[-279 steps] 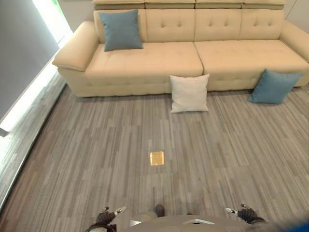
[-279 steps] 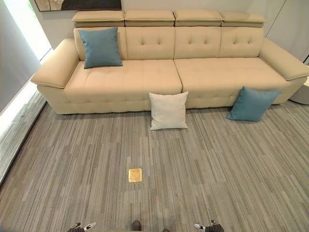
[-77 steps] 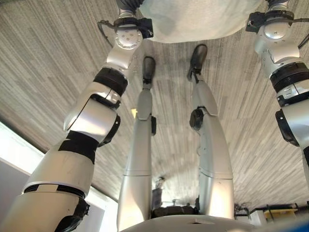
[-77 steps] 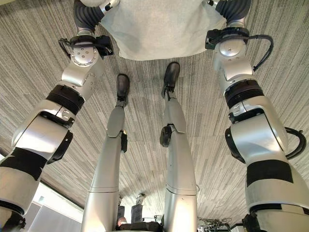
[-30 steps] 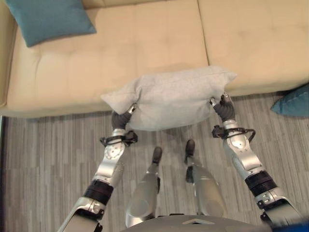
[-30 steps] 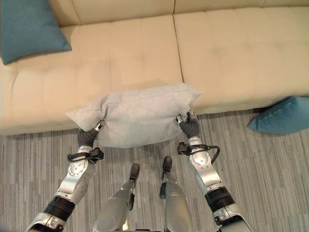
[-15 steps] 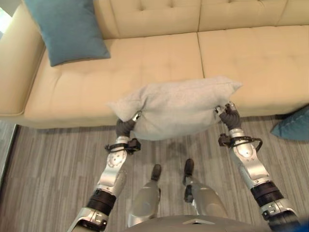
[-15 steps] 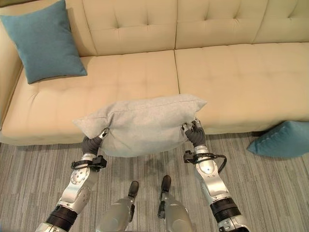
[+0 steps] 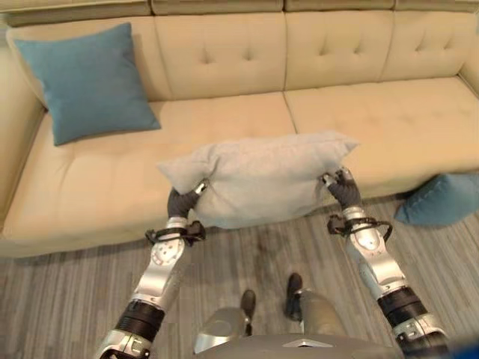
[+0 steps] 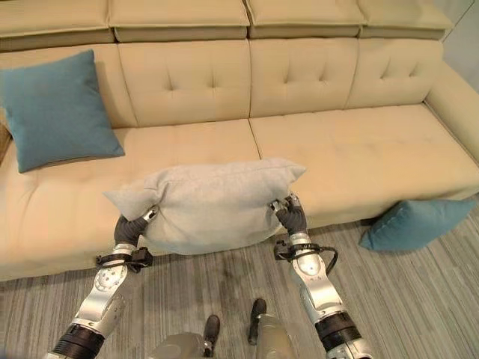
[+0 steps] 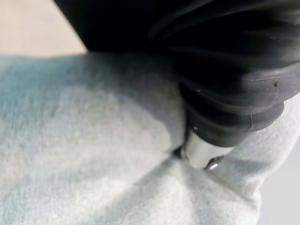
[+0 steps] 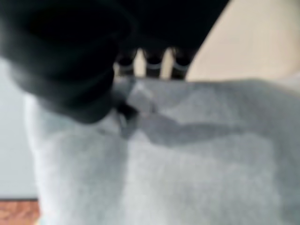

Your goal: Pick up all the scattered cushions and arrange them neatly on the sofa.

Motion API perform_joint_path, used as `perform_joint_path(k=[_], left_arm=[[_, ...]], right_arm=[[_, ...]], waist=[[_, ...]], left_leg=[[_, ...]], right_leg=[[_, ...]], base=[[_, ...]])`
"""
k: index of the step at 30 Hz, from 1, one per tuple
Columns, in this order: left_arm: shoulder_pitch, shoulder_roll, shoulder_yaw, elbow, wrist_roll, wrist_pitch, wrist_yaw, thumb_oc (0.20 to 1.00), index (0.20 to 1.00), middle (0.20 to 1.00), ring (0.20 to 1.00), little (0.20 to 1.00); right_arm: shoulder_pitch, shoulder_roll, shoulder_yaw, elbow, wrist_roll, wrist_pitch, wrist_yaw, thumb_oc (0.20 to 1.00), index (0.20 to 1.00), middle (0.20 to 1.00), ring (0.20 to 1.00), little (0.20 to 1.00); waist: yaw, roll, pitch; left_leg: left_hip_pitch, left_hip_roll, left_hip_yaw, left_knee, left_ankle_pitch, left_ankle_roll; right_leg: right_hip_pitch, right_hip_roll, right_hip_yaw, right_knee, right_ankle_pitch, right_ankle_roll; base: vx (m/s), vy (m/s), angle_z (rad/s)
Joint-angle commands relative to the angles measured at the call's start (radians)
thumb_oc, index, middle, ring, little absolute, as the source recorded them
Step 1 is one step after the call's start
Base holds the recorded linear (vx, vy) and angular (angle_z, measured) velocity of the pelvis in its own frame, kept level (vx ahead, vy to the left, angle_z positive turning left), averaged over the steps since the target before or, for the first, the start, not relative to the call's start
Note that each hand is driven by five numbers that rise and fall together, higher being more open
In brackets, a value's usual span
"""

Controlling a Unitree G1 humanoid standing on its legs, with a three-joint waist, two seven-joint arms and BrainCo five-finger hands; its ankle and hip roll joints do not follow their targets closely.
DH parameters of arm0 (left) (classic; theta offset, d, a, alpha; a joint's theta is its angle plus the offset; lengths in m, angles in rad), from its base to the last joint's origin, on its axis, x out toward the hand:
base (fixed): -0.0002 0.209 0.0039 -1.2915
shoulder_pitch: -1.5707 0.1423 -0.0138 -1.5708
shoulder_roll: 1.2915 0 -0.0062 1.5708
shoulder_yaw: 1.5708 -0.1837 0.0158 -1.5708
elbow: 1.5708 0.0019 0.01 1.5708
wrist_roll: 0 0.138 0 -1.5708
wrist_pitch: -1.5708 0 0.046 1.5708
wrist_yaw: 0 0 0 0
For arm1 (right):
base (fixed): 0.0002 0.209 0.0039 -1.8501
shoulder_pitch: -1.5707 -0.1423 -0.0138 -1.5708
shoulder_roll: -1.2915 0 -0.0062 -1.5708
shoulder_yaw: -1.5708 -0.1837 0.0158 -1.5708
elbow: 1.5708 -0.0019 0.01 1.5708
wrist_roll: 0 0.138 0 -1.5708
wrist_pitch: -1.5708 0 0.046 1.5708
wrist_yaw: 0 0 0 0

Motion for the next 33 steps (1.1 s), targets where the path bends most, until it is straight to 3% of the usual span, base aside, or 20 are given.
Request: perform_joint_path(k=[1, 5, 6, 7, 9, 10, 13, 15, 16, 17, 18, 20, 21, 23, 24, 25, 28, 30, 31, 33], left_arm=[[-0.052, -0.005, -0.031, -0.159, 0.017, -0.075, -0.038, 0.2, 0.2, 0.2, 0.2, 0.2], [-0.046, -0.018, -0.032, -0.149, 0.025, -0.077, -0.052, 0.2, 0.2, 0.2, 0.2, 0.2], [-0.036, -0.029, -0.034, -0.149, 0.006, -0.072, -0.063, 0.2, 0.2, 0.2, 0.2, 0.2], [-0.036, -0.029, -0.034, -0.15, 0.006, -0.071, -0.063, 0.2, 0.2, 0.2, 0.2, 0.2], [-0.036, -0.031, -0.041, -0.149, -0.004, -0.069, -0.072, 0.2, 0.2, 0.2, 0.2, 0.2], [-0.038, -0.033, -0.048, -0.148, -0.008, -0.067, -0.073, 0.2, 0.2, 0.2, 0.2, 0.2], [-0.037, -0.04, -0.053, -0.145, -0.015, -0.062, -0.069, 0.2, 0.2, 0.2, 0.2, 0.2], [-0.041, -0.04, -0.055, -0.143, -0.011, -0.059, -0.072, 0.2, 0.2, 0.2, 0.2, 0.2], [-0.042, -0.035, -0.06, -0.14, 0.0, -0.057, -0.071, 0.2, 0.2, 0.2, 0.2, 0.2], [-0.042, -0.035, -0.06, -0.14, 0.0, -0.057, -0.071, 0.2, 0.2, 0.2, 0.2, 0.2], [-0.044, -0.036, -0.061, -0.135, 0.007, -0.052, -0.066, 0.2, 0.2, 0.2, 0.2, 0.2], [-0.042, -0.036, -0.051, -0.143, 0.008, -0.054, -0.065, 0.2, 0.2, 0.2, 0.2, 0.2], [-0.036, -0.036, -0.045, -0.144, 0.006, -0.054, -0.065, 0.2, 0.2, 0.2, 0.2, 0.2], [-0.032, -0.035, -0.046, -0.149, 0.007, -0.058, -0.068, 0.2, 0.2, 0.2, 0.2, 0.2], [-0.028, -0.028, -0.043, -0.163, 0.014, -0.057, -0.068, 0.2, 0.2, 0.2, 0.2, 0.2], [-0.034, -0.021, -0.046, -0.166, 0.014, -0.058, -0.068, 0.2, 0.2, 0.2, 0.2, 0.2], [-0.039, -0.01, -0.051, -0.168, 0.016, -0.059, -0.065, 0.2, 0.2, 0.2, 0.2, 0.2], [-0.046, -0.003, -0.053, -0.162, 0.033, -0.058, -0.062, 0.2, 0.2, 0.2, 0.2, 0.2], [-0.054, 0.002, -0.051, -0.158, 0.033, -0.059, -0.063, 0.2, 0.2, 0.2, 0.2, 0.2], [-0.061, 0.001, -0.043, -0.155, 0.027, -0.059, -0.058, 0.2, 0.2, 0.2, 0.2, 0.2]], right_arm=[[-0.067, 0.004, 0.03, -0.081, -0.001, -0.073, 0.029, 0.2, 0.2, 0.2, 0.2, 0.2], [-0.048, -0.008, 0.013, -0.095, -0.017, -0.075, 0.03, 0.2, 0.2, 0.2, 0.2, 0.2], [-0.025, -0.014, -0.004, -0.11, -0.013, -0.075, 0.03, 0.2, 0.2, 0.2, 0.2, 0.2], [-0.024, -0.014, -0.004, -0.111, -0.012, -0.075, 0.03, 0.2, 0.2, 0.2, 0.2, 0.2], [-0.001, -0.02, -0.013, -0.124, -0.004, -0.08, 0.03, 0.2, 0.2, 0.2, 0.2, 0.2], [0.004, -0.025, -0.01, -0.129, 0.005, -0.088, 0.027, 0.2, 0.2, 0.2, 0.2, 0.2], [0.012, -0.025, -0.013, -0.134, 0.008, -0.086, 0.021, 0.2, 0.2, 0.2, 0.2, 0.2], [0.008, -0.027, -0.02, -0.138, 0.012, -0.083, 0.019, 0.2, 0.2, 0.2, 0.2, 0.2], [0.008, -0.03, -0.026, -0.14, 0.014, -0.086, 0.018, 0.2, 0.2, 0.2, 0.2, 0.2], [0.008, -0.03, -0.026, -0.14, 0.014, -0.086, 0.018, 0.2, 0.2, 0.2, 0.2, 0.2], [0.008, -0.027, -0.031, -0.131, 0.008, -0.083, 0.01, 0.2, 0.2, 0.2, 0.2, 0.2], [0.004, -0.019, -0.03, -0.122, 0.002, -0.08, 0.004, 0.2, 0.2, 0.2, 0.2, 0.2], [0.003, -0.014, -0.026, -0.12, 0.001, -0.075, 0.012, 0.2, 0.2, 0.2, 0.2, 0.2], [-0.001, -0.007, -0.025, -0.113, -0.018, -0.071, 0.016, 0.2, 0.2, 0.2, 0.2, 0.2], [-0.019, 0.015, -0.016, -0.106, -0.03, -0.066, 0.023, 0.2, 0.2, 0.2, 0.2, 0.2], [-0.029, 0.014, -0.013, -0.104, -0.035, -0.067, 0.023, 0.2, 0.2, 0.2, 0.2, 0.2], [-0.045, 0.025, -0.006, -0.1, -0.04, -0.064, 0.021, 0.2, 0.2, 0.2, 0.2, 0.2], [-0.047, 0.029, -0.006, -0.095, -0.036, -0.063, 0.024, 0.2, 0.2, 0.2, 0.2, 0.2], [-0.067, 0.029, -0.001, -0.084, -0.029, -0.062, 0.025, 0.2, 0.2, 0.2, 0.2, 0.2], [-0.075, 0.022, 0.002, -0.086, -0.033, -0.058, 0.026, 0.2, 0.2, 0.2, 0.2, 0.2]], waist=[[-0.001, -0.029, -0.048], [-0.001, -0.038, -0.068], [-0.002, -0.038, -0.086], [-0.006, -0.036, -0.086], [-0.011, -0.037, -0.08], [-0.004, -0.045, -0.062], [-0.003, -0.052, -0.05], [0.0, -0.062, -0.045], [-0.004, -0.061, -0.049], [-0.003, -0.062, -0.049], [0.004, -0.046, -0.059], [0.023, -0.041, -0.06], [0.027, -0.041, -0.068], [0.024, -0.042, -0.075], [0.038, -0.034, -0.078], [0.036, -0.031, -0.069], [0.031, -0.019, -0.058], [0.023, -0.015, -0.057], [0.024, -0.012, -0.061], [0.012, -0.015, -0.058]], left_leg=[[0.049, 0.029, -0.158, 0.0, -0.029, -0.062], [0.064, 0.045, -0.185, 0.018, -0.027, -0.091], [0.074, 0.071, -0.204, 0.045, -0.011, -0.118], [0.074, 0.072, -0.208, 0.046, -0.012, -0.118], [0.045, 0.087, -0.226, 0.144, 0.036, -0.164], [-0.003, 0.071, -0.232, 0.25, 0.068, -0.175], [-0.07, 0.069, -0.185, 0.275, 0.066, -0.16], [-0.13, 0.054, -0.136, 0.216, 0.018, -0.142], [-0.15, 0.051, -0.089, 0.148, 0.013, -0.135], [-0.148, 0.05, -0.087, 0.145, 0.015, -0.134], [-0.197, 0.05, -0.047, 0.053, 0.092, -0.132], [-0.219, 0.033, -0.068, 0.053, 0.122, -0.138], [-0.196, 0.027, -0.081, 0.042, 0.105, -0.128], [-0.166, 0.026, -0.08, 0.042, 0.095, -0.115], [-0.114, 0.023, -0.059, 0.035, 0.062, -0.081], [-0.1, 0.018, -0.053, 0.037, 0.059, -0.072], [-0.081, 0.026, -0.054, 0.042, 0.042, -0.057], [-0.061, 0.028, -0.065, 0.041, 0.027, -0.053], [-0.042, 0.039, -0.067, 0.026, 0.017, -0.058], [-0.026, 0.042, -0.078, 0.019, 0.008, -0.068]], right_leg=[[0.114, 0.052, 0.023, -0.144, 0.033, 0.045], [0.17, 0.068, 0.046, -0.152, 0.017, 0.025], [0.199, 0.071, 0.016, -0.153, -0.003, 0.009], [0.201, 0.071, 0.012, -0.154, -0.004, 0.008], [0.239, 0.08, -0.007, -0.159, -0.025, -0.01], [0.268, 0.078, -0.009, -0.172, -0.024, -0.021], [0.292, 0.07, -0.012, -0.182, -0.041, -0.028], [0.31, 0.062, -0.013, -0.197, -0.053, -0.026], [0.319, 0.065, -0.012, -0.203, -0.062, -0.023], [0.319, 0.065, -0.011, -0.202, -0.062, -0.022], [0.342, 0.079, 0.003, -0.2, -0.088, -0.023], [0.357, 0.086, 0.026, -0.186, -0.103, -0.023], [0.358, 0.083, 0.037, -0.17, -0.111, -0.018], [0.363, 0.066, 0.044, -0.128, -0.122, -0.007], [0.327, 0.014, 0.033, 0.016, -0.088, 0.031], [0.3, 0.0, 0.036, 0.077, -0.046, 0.049], [0.263, -0.014, 0.049, 0.155, -0.033, 0.05], [0.231, -0.015, 0.063, 0.134, -0.034, 0.037], [0.23, -0.037, 0.039, 0.039, -0.031, 0.029], [0.21, -0.043, 0.056, -0.072, -0.004, 0.039]], base=[[0.25, -0.015, 0.11], [0.28, -0.086, 0.46], [0.29, -0.119, 0.89], [0.3, -0.158, 0.92], [0.17, -0.136, 0.54], [0.13, -0.109, 0.26], [0.1, -0.058, 0.34], [0.16, -0.019, 0.17], [0.16, 0.008, 0.09], [0.3, 0.102, -0.01], [0.2, 0.083, 0.0], [0.26, 0.135, -0.14], [0.34, 0.238, -0.71], [0.26, 0.249, -0.93], [0.19, 0.272, -0.42], [0.19, 0.274, -0.27], [0.06, 0.109, -0.41], [0.12, 0.052, -0.01], [0.16, -0.023, -0.01], [0.17, -0.065, -0.04]])
